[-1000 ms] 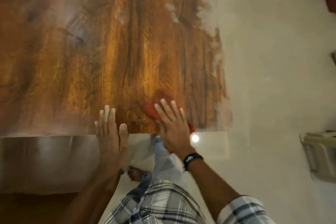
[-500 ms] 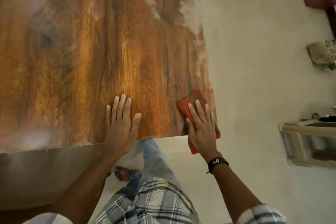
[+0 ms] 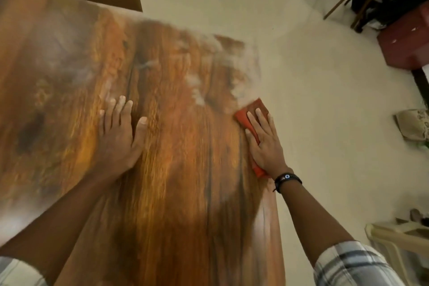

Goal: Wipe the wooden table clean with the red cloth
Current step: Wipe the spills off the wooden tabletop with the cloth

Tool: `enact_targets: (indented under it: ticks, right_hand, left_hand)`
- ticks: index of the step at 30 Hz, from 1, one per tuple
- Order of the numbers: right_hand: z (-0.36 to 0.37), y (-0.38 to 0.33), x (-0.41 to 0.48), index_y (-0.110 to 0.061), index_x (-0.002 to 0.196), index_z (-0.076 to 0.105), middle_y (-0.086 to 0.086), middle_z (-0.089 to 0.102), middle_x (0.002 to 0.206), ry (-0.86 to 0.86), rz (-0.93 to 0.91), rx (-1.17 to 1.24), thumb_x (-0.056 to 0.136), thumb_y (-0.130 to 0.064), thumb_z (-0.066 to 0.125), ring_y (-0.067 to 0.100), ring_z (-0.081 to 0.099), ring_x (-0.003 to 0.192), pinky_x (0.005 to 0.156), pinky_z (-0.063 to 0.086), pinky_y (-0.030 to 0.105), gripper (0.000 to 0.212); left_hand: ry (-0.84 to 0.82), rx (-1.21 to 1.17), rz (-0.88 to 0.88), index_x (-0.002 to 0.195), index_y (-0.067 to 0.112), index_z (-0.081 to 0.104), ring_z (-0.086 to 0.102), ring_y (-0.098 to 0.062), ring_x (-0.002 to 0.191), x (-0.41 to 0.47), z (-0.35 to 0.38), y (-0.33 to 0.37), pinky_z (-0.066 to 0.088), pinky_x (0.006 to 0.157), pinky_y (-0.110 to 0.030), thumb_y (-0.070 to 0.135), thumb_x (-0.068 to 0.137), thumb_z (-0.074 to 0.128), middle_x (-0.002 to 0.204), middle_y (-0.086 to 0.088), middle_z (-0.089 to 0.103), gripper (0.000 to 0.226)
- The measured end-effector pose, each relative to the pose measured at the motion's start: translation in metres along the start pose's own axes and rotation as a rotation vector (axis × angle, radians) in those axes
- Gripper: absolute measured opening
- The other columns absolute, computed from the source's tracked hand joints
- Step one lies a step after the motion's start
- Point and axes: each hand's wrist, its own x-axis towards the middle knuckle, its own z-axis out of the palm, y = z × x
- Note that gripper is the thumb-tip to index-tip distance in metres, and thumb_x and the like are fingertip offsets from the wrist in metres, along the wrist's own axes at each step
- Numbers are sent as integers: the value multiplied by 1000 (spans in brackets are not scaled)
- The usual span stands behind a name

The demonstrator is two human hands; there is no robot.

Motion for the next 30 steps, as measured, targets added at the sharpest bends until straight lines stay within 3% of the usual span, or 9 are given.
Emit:
enact_targets:
  ticks: [6,9,12,14,17,20,23,26,30]
  right_hand:
    - [-17,-7,174,-6,150,38,11,35,157,44,-160,-131,105,-23,42,25,23,151,126,5,38,48]
    - [-19,-10,249,-11,154,32,8,26,162,28,-82,-111,107,-28,35,23,15,152,123,-4,31,50]
    - [-19,-15,289,-22,157,26,4,17,166,14,42,-155,107,-35,32,25,8,154,126,3,39,52]
    - [-18,-22,276,-28,157,25,0,17,166,15,57,-158,107,-38,32,29,6,154,124,9,45,51]
    - [1,-50,198,-31,156,25,-3,15,166,-13,-126,-92,107,-40,32,27,0,154,125,6,50,51]
    - [40,-93,77,-36,157,20,-10,9,166,-105,-356,-54,107,-43,27,19,-6,154,125,-3,46,50]
    - [60,-99,4,-38,157,18,-14,9,166,-147,-498,-111,107,-45,28,15,-1,155,125,3,44,51]
    - [35,-61,35,-36,157,19,-12,10,166,-64,-399,-153,106,-46,28,14,-1,155,125,9,48,53]
    - [-2,-14,135,-30,157,21,-6,12,166,31,-7,-143,106,-42,31,21,3,155,124,10,51,53]
  left_hand:
    - [76,61,-6,155,9,28,12,-20,155,38,13,1,7,126,-46,53,104,16,164,-8,26,67]
    - [83,104,-3,154,10,31,14,-18,155,37,17,-1,7,127,-44,50,104,18,163,-6,28,65]
    - [94,124,1,153,11,33,15,-20,154,39,18,-1,9,126,-45,48,104,19,163,-7,29,63]
    - [88,135,9,153,10,33,16,-21,154,38,19,0,10,126,-46,46,105,20,163,-8,29,61]
    - [103,137,15,152,8,34,18,-23,154,36,17,3,12,125,-47,43,105,22,162,-10,31,60]
    - [108,161,18,151,7,36,17,-23,154,34,18,6,12,126,-47,42,105,20,161,-11,31,60]
    - [100,176,5,153,8,33,14,-20,154,35,18,5,8,126,-44,43,105,17,163,-9,29,61]
    - [103,180,12,153,9,32,14,-20,154,35,18,5,8,126,-43,43,106,16,163,-8,29,61]
    - [97,196,19,153,7,33,16,-23,154,36,17,7,10,126,-46,40,106,17,162,-11,29,60]
